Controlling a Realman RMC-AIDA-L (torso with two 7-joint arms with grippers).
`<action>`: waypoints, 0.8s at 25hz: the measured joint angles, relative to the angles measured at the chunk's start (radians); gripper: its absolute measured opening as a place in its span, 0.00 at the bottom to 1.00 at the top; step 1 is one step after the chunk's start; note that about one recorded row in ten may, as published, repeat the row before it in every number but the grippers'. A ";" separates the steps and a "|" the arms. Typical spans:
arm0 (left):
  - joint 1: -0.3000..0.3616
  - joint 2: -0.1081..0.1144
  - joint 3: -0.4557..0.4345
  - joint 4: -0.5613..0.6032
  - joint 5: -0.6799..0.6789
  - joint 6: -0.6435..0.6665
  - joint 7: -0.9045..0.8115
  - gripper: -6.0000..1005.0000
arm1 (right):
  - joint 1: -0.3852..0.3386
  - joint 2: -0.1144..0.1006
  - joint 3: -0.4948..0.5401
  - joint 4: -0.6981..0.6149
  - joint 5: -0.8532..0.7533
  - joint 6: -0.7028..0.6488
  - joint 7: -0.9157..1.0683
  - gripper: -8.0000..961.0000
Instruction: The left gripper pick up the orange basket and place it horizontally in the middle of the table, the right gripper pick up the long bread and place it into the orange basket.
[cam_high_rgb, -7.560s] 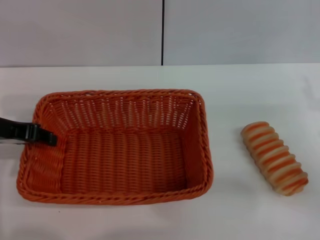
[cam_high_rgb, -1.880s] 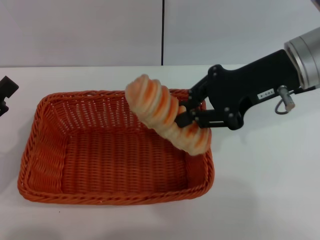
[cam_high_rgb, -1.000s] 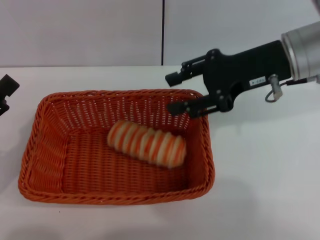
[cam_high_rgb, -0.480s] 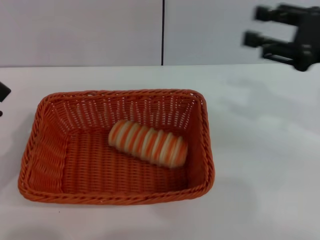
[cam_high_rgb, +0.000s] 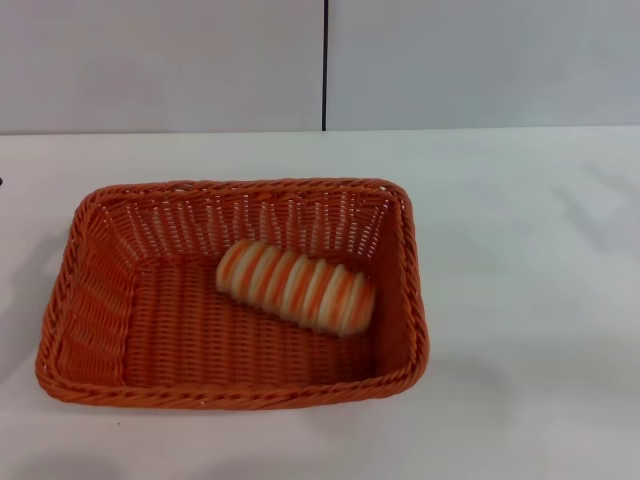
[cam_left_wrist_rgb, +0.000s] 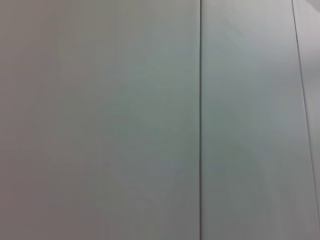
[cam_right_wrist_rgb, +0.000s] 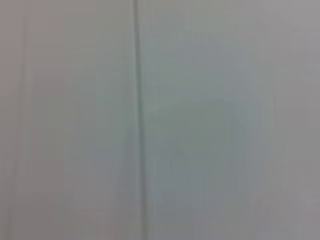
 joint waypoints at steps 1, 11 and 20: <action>-0.003 0.002 -0.005 -0.028 -0.009 0.009 0.018 0.84 | 0.000 0.000 0.000 0.000 0.000 0.000 0.000 0.63; 0.019 0.005 -0.035 -0.102 -0.014 0.010 0.048 0.84 | 0.002 -0.004 0.100 0.237 0.085 -0.011 -0.209 0.61; 0.039 0.005 -0.088 -0.159 -0.014 0.012 0.114 0.84 | -0.001 -0.003 0.207 0.312 0.086 -0.027 -0.305 0.31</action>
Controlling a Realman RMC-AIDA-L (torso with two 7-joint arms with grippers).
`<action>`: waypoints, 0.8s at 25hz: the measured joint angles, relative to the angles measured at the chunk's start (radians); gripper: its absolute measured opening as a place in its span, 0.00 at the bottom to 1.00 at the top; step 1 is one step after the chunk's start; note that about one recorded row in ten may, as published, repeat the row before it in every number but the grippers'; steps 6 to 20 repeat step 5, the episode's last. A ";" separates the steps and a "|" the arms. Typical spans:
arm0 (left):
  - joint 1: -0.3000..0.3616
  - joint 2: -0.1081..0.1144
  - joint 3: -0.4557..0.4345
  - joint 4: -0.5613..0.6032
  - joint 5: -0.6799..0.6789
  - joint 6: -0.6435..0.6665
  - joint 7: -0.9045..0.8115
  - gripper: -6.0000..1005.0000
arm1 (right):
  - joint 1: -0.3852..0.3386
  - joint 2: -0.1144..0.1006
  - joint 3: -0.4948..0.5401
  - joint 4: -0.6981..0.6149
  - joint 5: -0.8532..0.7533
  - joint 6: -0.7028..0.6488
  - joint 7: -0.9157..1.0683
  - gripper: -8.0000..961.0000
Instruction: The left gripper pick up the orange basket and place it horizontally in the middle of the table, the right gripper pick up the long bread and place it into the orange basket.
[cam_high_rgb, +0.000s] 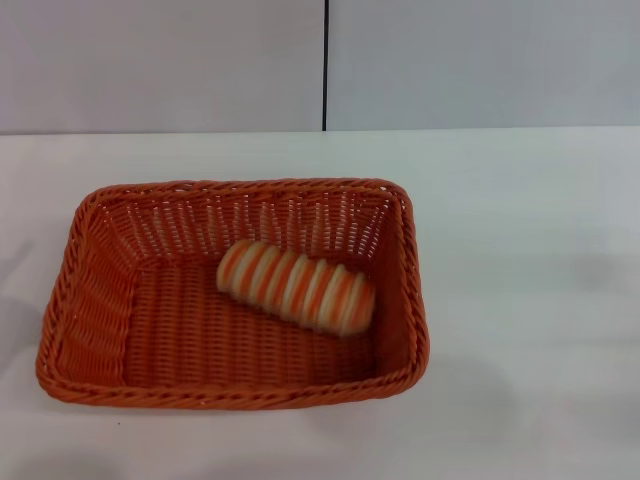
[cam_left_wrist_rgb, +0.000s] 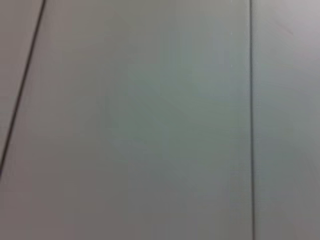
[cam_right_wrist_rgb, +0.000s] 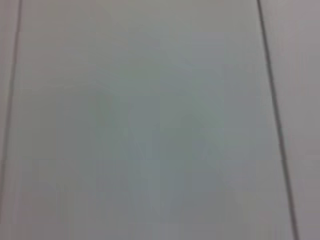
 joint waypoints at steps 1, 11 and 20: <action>0.000 0.000 -0.008 -0.011 0.000 0.000 0.009 0.84 | 0.004 0.001 0.020 0.019 0.000 -0.006 -0.029 0.26; 0.003 -0.001 -0.019 -0.018 0.000 -0.003 0.014 0.84 | 0.022 0.000 0.098 0.101 0.000 -0.052 -0.130 0.17; 0.003 -0.001 -0.019 -0.018 0.000 -0.003 0.014 0.84 | 0.022 0.000 0.098 0.101 0.000 -0.052 -0.130 0.17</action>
